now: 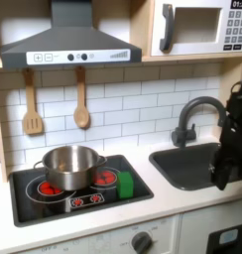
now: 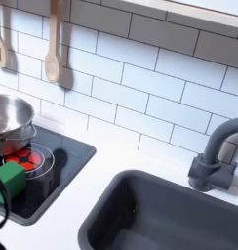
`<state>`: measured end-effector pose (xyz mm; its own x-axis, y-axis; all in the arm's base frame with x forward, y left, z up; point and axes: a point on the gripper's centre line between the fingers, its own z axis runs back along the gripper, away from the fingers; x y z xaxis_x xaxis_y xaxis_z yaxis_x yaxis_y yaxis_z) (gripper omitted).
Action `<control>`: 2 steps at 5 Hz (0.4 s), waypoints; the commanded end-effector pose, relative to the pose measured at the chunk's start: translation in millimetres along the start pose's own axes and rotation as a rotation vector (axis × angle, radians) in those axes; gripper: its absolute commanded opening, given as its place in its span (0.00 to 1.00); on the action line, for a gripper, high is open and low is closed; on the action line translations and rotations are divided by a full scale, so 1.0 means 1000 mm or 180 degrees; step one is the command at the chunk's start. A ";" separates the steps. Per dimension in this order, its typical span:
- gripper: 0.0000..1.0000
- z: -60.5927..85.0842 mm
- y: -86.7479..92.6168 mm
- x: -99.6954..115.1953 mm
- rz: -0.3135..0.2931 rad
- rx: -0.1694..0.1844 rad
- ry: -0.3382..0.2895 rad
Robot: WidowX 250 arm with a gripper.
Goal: Push button
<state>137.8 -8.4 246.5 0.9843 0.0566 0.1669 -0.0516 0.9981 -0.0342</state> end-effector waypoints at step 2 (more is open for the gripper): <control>1.00 0.003 0.020 0.053 0.0074 0.0071 -0.0313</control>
<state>189.1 16.0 257.3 0.9625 0.0841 0.2580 -0.0831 0.9964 -0.0147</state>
